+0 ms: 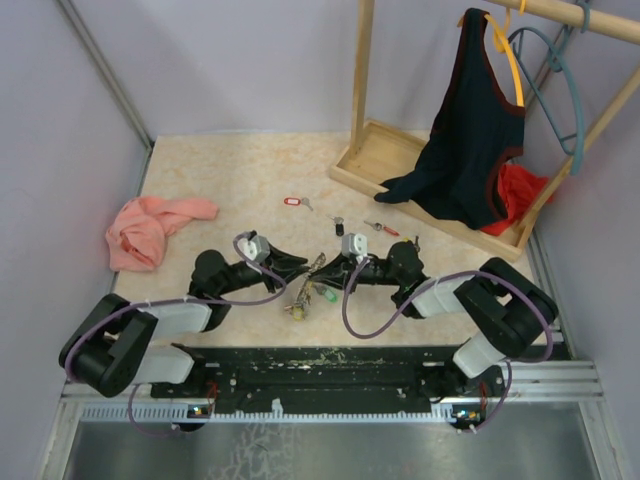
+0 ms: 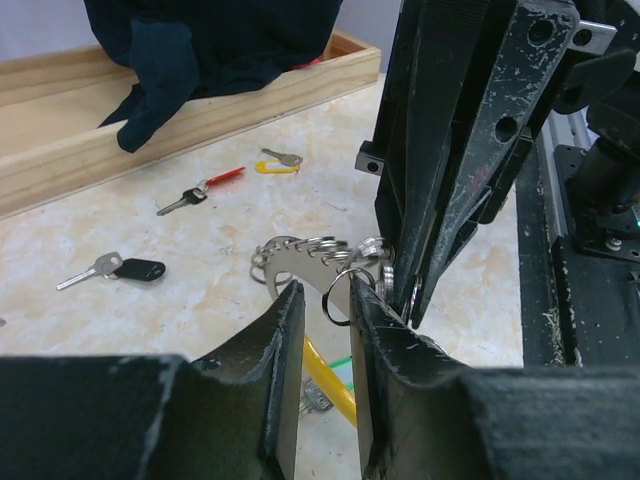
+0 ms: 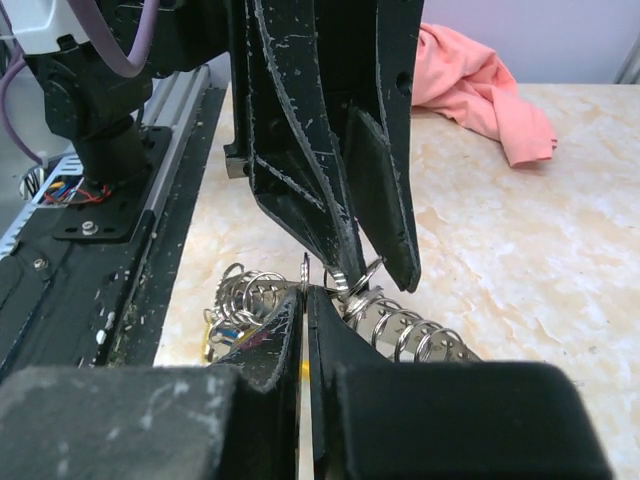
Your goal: Put the keys on the keyring
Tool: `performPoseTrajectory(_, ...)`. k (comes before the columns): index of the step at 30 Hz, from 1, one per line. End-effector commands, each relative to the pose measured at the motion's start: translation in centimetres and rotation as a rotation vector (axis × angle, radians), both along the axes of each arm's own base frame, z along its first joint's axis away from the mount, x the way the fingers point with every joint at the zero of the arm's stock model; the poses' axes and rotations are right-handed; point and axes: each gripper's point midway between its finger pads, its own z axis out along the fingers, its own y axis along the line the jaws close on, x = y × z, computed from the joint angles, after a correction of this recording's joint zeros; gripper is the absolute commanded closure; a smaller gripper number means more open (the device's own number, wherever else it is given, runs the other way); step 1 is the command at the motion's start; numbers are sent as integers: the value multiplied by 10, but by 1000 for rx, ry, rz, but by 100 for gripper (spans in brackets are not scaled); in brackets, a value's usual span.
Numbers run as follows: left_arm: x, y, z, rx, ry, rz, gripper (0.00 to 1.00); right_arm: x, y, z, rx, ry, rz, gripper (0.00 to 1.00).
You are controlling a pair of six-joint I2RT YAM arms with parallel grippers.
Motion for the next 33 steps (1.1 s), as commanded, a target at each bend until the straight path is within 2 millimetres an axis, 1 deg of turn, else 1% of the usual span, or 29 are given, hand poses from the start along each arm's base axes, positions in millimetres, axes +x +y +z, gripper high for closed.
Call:
performPoseTrajectory(1,-7,-1,2,-32,18,-34,68,15,-7,44,155,-119,-65,100)
performPoseTrajectory(4,-1,9,2,-45,14,41,63,16,-10,44,160,-118,-75,100)
performPoseTrajectory(7,5,21,6,-68,23,120,61,18,-11,42,149,-116,-82,100)
performPoseTrajectory(11,2,27,7,-74,16,138,59,19,-12,42,149,-119,-85,100)
performPoseTrajectory(14,-10,26,7,-82,15,93,58,19,-11,41,147,-118,-78,100)
performPoseTrajectory(16,-23,25,11,-98,-22,41,59,19,-11,41,148,-117,-75,100)
performPoseTrajectory(20,-40,19,8,-76,-44,-73,67,18,-10,41,148,-114,-67,100)
performPoseTrajectory(23,-50,12,8,-68,-44,-171,70,17,-9,41,148,-111,-58,100)
performPoseTrajectory(27,-53,10,17,-112,-74,-204,74,15,-9,39,143,-109,-49,100)
performPoseTrajectory(33,-40,6,17,-135,-59,-178,73,11,-9,37,136,-102,-22,100)
